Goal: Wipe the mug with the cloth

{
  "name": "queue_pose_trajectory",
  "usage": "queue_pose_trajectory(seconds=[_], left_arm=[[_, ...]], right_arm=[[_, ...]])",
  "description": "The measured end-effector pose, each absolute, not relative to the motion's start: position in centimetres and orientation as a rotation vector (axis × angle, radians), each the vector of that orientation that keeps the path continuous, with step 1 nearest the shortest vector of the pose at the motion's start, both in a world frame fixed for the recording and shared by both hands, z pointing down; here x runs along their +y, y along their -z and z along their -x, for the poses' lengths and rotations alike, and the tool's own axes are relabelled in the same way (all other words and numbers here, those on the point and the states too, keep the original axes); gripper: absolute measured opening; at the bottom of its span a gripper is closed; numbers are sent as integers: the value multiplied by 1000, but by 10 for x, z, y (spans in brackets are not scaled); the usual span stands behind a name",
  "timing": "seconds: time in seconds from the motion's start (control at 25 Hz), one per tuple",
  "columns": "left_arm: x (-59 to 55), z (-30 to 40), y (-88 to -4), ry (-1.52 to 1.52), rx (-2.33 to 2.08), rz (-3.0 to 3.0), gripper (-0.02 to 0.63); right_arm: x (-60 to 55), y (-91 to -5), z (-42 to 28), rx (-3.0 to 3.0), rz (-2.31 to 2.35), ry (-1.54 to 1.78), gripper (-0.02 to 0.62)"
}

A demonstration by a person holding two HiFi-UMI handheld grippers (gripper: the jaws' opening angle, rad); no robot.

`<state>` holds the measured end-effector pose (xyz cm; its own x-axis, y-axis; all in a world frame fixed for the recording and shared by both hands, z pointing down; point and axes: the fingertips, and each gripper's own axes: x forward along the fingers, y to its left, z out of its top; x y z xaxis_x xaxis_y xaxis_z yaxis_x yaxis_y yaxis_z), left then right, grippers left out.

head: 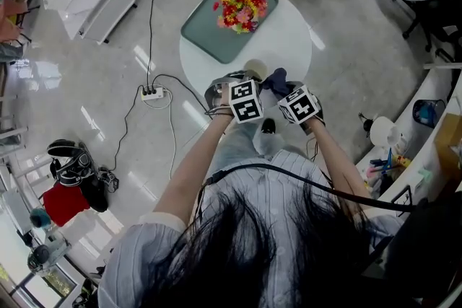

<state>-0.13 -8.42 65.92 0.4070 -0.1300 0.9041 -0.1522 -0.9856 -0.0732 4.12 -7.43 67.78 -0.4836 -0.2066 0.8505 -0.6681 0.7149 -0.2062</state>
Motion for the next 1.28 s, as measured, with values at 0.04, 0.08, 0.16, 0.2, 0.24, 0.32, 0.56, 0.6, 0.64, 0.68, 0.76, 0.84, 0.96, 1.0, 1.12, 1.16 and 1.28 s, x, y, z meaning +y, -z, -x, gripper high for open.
queue_pose_trajectory(seconds=[0.04,0.08,0.16,0.2,0.24,0.32,0.56,0.6,0.64,0.68,0.76,0.84,0.96,1.0,1.12,1.16,1.28], left_arm=[[-82,3,-659,-1691,-222,-2620,48],[-79,4,-659,-1704,-175,-2624,46],[-75,7,-659,-1741,-75,-2639,46],[-73,8,-659,-1763,-25,-2648,46],[-71,10,-659,-1787,25,-2656,46],[-67,13,-659,-1834,140,-2673,46],[-61,23,-663,-2050,561,-2699,46],[-62,25,-664,-2093,632,-2700,46],[-62,27,-665,-2140,707,-2701,46],[-63,29,-665,-2191,786,-2703,46],[-67,33,-666,-2308,955,-2707,46],[-72,35,-665,-2430,1097,-2707,46],[-75,34,-666,-2492,1126,-2732,46],[-73,33,-666,-2460,1076,-2746,48],[-67,30,-661,-2280,829,-2752,51],[-67,29,-657,-2227,730,-2753,51],[-71,24,-644,-2087,383,-2740,51]], right_arm=[[-75,-678,-42,-2040,-667,-663,101],[-77,-677,-42,-2038,-668,-661,101],[-79,-676,-44,-2034,-668,-652,101],[-80,-676,-44,-2032,-667,-647,101],[-81,-676,-44,-2031,-665,-643,101],[-82,-675,-44,-2029,-663,-640,101],[-81,-677,-43,-2025,-655,-638,101],[-81,-678,-43,-2025,-652,-636,101],[-80,-678,-43,-2025,-650,-633,101],[-80,-678,-42,-2024,-647,-632,101],[-80,-678,-42,-2021,-643,-632,101],[-79,-678,-42,-2019,-642,-635,101],[-78,-679,-43,-2019,-643,-641,101],[-78,-678,-43,-2020,-644,-644,101],[-77,-678,-42,-2024,-649,-649,101],[-78,-679,-43,-2024,-651,-651,101],[-78,-680,-44,-2023,-657,-662,101]])
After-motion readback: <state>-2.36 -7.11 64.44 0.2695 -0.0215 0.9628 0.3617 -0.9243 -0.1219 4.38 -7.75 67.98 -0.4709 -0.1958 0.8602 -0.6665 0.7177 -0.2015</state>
